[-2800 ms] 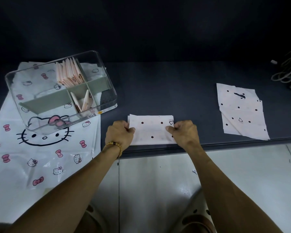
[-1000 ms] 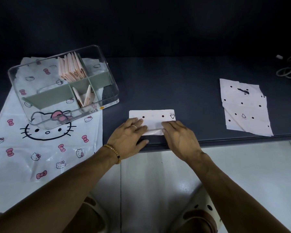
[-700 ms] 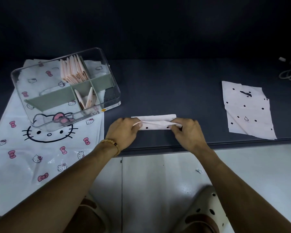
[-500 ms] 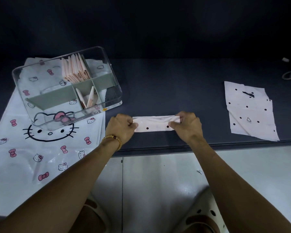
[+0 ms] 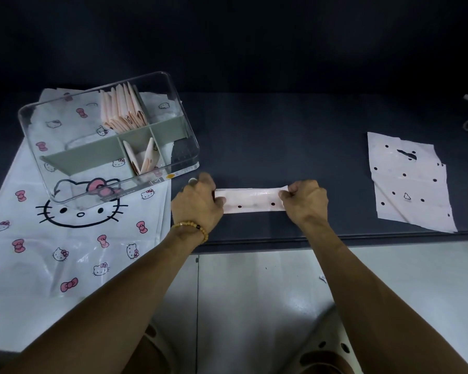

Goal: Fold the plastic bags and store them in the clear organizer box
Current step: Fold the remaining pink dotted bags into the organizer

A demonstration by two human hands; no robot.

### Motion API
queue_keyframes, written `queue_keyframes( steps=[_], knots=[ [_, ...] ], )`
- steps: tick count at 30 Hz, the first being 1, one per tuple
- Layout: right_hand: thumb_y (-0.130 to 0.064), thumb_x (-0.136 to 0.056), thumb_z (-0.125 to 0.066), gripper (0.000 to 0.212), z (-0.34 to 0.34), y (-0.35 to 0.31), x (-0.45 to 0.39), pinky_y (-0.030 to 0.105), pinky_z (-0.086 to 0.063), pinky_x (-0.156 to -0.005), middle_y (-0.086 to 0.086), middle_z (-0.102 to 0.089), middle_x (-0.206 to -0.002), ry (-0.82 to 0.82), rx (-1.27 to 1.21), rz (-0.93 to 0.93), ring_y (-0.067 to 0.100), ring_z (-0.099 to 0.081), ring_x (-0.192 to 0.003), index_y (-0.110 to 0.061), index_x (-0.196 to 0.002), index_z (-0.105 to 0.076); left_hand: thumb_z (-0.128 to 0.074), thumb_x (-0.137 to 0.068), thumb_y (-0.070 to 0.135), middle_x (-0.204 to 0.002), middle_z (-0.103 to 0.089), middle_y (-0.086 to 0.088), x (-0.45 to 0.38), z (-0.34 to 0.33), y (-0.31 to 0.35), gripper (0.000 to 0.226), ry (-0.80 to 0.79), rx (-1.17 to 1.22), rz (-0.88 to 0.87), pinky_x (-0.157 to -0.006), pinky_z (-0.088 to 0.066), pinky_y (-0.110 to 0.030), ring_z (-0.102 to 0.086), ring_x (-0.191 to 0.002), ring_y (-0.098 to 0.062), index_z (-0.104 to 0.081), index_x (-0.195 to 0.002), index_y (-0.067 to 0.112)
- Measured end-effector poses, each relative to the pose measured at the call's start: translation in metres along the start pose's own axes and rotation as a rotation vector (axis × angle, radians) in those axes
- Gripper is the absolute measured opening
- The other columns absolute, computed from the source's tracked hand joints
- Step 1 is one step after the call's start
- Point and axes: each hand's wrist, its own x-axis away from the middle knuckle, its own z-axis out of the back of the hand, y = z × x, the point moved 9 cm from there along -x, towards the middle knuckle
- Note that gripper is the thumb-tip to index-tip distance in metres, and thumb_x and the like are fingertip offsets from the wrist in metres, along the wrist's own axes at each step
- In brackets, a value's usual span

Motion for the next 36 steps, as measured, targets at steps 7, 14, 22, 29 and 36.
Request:
queue_keyframes(
  steps=[7,14,22,29,36],
  knots=[
    [-0.027,-0.088,-0.066,0.017,-0.001,0.002,-0.001,0.019,-0.041,-0.071,0.009,-0.069,-0.081,-0.018,0.025,0.006,0.027,-0.066,-0.083,-0.011,-0.089,-0.07,-0.067,-0.077,0.003,-0.115,-0.067,-0.004,0.025,-0.01,0.053,0.027,-0.009,-0.147,-0.717,-0.083,-0.047,-0.035,-0.06,-0.106,-0.026,-0.072,-0.103,0.009],
    [-0.016,-0.078,-0.07,0.017,0.015,-0.034,0.029,0.036,-0.043,-0.072,0.011,-0.063,-0.1,0.244,0.231,0.271,0.032,-0.057,-0.093,-0.011,-0.093,-0.066,-0.08,-0.072,0.009,-0.11,-0.07,-0.008,0.032,-0.01,0.046,0.029,0.086,-0.056,-0.732,-0.081,-0.056,-0.042,-0.066,-0.101,-0.029,-0.073,-0.1,0.005],
    [0.001,-0.084,-0.062,0.042,-0.062,-0.076,0.084,0.045,-0.033,-0.11,0.019,-0.057,-0.132,0.026,0.155,0.68,0.033,-0.051,-0.126,0.003,-0.126,-0.059,-0.063,-0.088,0.01,-0.13,-0.06,-0.006,0.029,-0.022,0.036,0.036,-0.064,0.023,-0.576,-0.1,-0.047,-0.037,-0.05,-0.125,-0.023,-0.061,-0.125,0.009],
    [-0.014,-0.094,-0.056,0.037,-0.027,-0.032,0.059,0.042,-0.031,-0.113,0.011,-0.052,-0.139,0.064,0.237,0.705,0.025,-0.048,-0.131,-0.002,-0.129,-0.058,-0.065,-0.088,0.011,-0.124,-0.064,-0.004,0.032,-0.012,0.036,0.03,-0.007,0.034,-0.584,-0.09,-0.054,-0.04,-0.056,-0.118,-0.023,-0.066,-0.117,0.004],
    [-0.02,-0.098,-0.046,0.042,-0.011,-0.004,0.038,0.041,-0.019,-0.116,0.009,-0.037,-0.151,0.005,0.436,0.545,0.027,-0.029,-0.142,-0.008,-0.138,-0.049,-0.068,-0.085,0.014,-0.119,-0.067,-0.005,0.035,-0.009,0.038,0.027,0.04,-0.041,-0.586,-0.089,-0.052,-0.042,-0.06,-0.112,-0.026,-0.07,-0.111,0.007]
  ],
)
